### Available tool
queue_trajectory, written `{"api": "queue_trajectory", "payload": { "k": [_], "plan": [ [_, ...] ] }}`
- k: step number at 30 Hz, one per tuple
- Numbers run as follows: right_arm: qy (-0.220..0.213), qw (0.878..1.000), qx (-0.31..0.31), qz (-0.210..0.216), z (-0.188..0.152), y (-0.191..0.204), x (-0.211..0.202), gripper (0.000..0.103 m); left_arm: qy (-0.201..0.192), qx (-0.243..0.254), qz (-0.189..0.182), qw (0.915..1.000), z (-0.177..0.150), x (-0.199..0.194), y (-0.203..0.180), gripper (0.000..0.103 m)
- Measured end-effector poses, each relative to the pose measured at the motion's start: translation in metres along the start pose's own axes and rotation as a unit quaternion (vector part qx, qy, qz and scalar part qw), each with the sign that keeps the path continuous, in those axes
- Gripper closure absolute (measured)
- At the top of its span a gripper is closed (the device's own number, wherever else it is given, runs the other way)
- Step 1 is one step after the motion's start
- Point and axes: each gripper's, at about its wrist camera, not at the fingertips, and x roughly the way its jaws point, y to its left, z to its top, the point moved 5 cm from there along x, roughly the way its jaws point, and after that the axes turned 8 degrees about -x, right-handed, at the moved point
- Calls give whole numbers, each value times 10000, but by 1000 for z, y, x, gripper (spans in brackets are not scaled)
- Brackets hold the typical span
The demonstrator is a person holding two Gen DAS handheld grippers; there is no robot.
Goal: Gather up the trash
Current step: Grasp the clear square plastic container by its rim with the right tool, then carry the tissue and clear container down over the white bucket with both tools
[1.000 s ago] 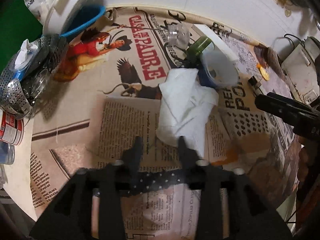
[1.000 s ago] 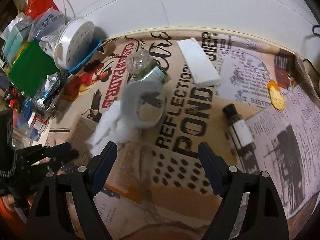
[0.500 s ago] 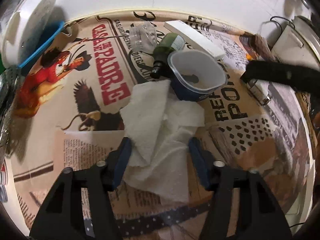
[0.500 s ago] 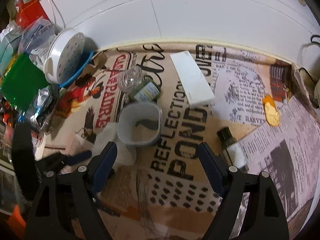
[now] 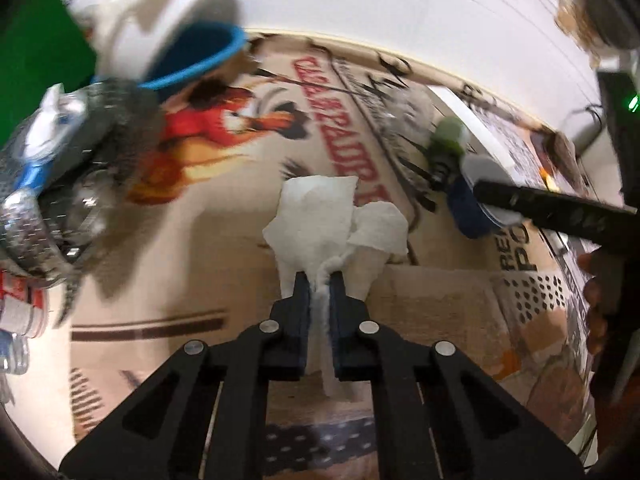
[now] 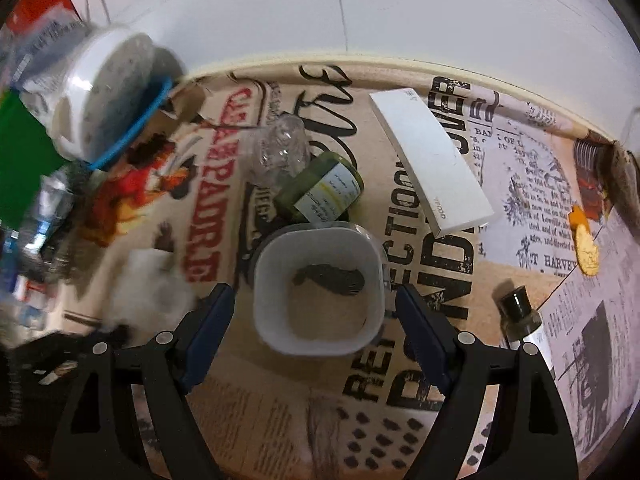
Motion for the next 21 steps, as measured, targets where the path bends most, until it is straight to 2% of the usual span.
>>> {"api": "queue_trajectory", "payload": {
  "k": [4,6,8,15,21],
  "plan": [
    [124,9996,-169,-168,-3,5,11,23,-98,-141,-21,9999,2,-12,8,95],
    [50,9993,-237,-273,-5,6,10,30,-124,-141,-60,9998,3,-15,6,95],
    [-52,9994,-235,-250,-8,7,3,31,-160,-83,-108,9998,3,-18,-2,95],
    [-581,9982,-156,-58,-26,-10,-62,31,-426,172,-360,9983,1,-44,-52,95],
    [-1137,9935,-5,33,-55,-47,-136,31,-888,270,-526,9943,-17,-87,-116,95]
  ]
}}
